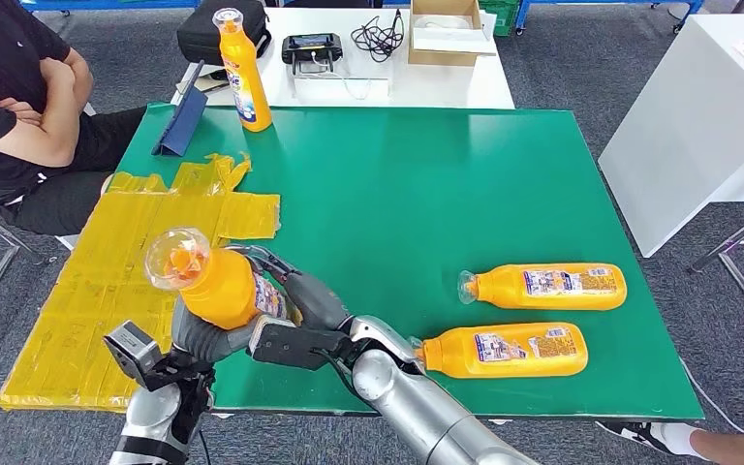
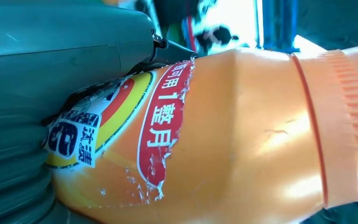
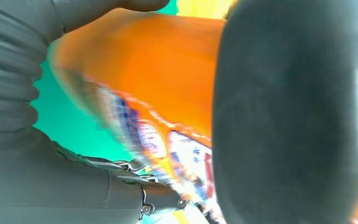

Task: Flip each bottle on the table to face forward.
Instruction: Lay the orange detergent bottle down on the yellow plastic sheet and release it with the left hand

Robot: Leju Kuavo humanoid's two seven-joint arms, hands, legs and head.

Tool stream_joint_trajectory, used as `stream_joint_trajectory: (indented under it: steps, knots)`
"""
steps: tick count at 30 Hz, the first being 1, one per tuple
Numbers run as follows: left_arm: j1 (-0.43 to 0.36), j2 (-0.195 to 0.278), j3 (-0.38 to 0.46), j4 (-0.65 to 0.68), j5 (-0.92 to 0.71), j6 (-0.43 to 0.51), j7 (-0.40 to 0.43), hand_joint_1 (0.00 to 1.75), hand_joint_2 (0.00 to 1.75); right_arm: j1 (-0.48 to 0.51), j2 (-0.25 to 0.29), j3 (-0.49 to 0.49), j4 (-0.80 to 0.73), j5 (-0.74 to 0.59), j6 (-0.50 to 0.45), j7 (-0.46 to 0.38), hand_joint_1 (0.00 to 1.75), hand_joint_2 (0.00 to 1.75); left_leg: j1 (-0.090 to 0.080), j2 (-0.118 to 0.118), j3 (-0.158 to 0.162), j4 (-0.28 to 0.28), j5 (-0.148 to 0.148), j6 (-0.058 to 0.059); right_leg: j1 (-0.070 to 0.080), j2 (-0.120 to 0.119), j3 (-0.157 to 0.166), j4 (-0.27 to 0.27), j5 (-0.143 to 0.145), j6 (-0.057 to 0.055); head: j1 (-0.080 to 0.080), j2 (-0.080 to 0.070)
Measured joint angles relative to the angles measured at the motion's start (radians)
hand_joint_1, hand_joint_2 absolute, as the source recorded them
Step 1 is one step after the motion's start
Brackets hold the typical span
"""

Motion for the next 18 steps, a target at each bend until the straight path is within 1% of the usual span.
stream_joint_trajectory:
  steps: [2, 4, 6, 9, 10, 12, 15, 18]
  knots:
    - [0.0, -0.001, -0.001, -0.011, -0.081, 0.105, -0.01, 1.75, 1.75, 0.011, -0.004, -0.02, -0.011, 0.023, 0.0, -0.001, 0.0, 1.75, 0.0, 0.0, 0.0, 0.0, 0.0, 0.0, 0.0, 0.0, 0.0, 0.0, 0.0, 0.0, 0.0, 0.0]
    - [-0.002, 0.0, -0.004, -0.022, -0.182, 0.249, -0.014, 1.75, 1.75, 0.026, -0.01, -0.037, -0.027, 0.039, -0.001, -0.003, 0.0, 1.75, 0.0, 0.0, 0.0, 0.0, 0.0, 0.0, 0.0, 0.0, 0.0, 0.0, 0.0, 0.0, 0.0, 0.0]
    - [-0.003, 0.004, -0.012, -0.028, -0.317, 0.432, -0.016, 1.75, 1.75, 0.042, -0.018, -0.051, -0.047, 0.051, -0.001, -0.008, 0.0, 1.75, 0.0, 0.0, 0.0, 0.0, 0.0, 0.0, 0.0, 0.0, 0.0, 0.0, 0.0, 0.0, 0.0, 0.0]
    - [-0.003, 0.018, -0.016, -0.022, -0.606, 0.737, -0.01, 1.75, 1.75, 0.064, -0.036, -0.065, -0.089, 0.057, -0.002, -0.02, 0.0, 1.75, 0.0, 0.0, 0.0, 0.0, 0.0, 0.0, 0.0, 0.0, 0.0, 0.0, 0.0, 0.0, 0.0, 0.0]
    - [-0.003, 0.023, -0.015, -0.016, -0.682, 0.803, -0.006, 1.75, 1.75, 0.069, -0.043, -0.068, -0.104, 0.056, -0.002, -0.022, 0.0, 1.75, 0.0, 0.0, 0.0, 0.0, 0.0, 0.0, 0.0, 0.0, 0.0, 0.0, 0.0, 0.0, 0.0, 0.0]
    - [-0.001, 0.027, -0.004, -0.005, -0.813, 0.877, -0.001, 1.75, 1.75, 0.077, -0.056, -0.073, -0.129, 0.053, -0.001, -0.024, 0.0, 1.75, 0.0, 0.0, 0.0, 0.0, 0.0, 0.0, 0.0, 0.0, 0.0, 0.0, 0.0, 0.0, 0.0, 0.0]
    - [0.005, 0.011, 0.058, -0.002, -1.007, 0.909, -0.01, 1.75, 1.75, 0.084, -0.076, -0.077, -0.163, 0.045, 0.002, -0.029, 0.0, 1.75, 0.0, 0.0, 0.0, 0.0, 0.0, 0.0, 0.0, 0.0, 0.0, 0.0, 0.0, 0.0, 0.0, 0.0]
    - [0.01, -0.005, 0.111, -0.002, -1.052, 0.914, -0.015, 1.75, 1.75, 0.088, -0.09, -0.078, -0.184, 0.043, 0.005, -0.031, 0.0, 1.75, 0.0, 0.001, 0.0, 0.0, 0.0, 0.0, 0.0, 0.001, 0.0, 0.0, 0.0, 0.0, 0.0, 0.0]
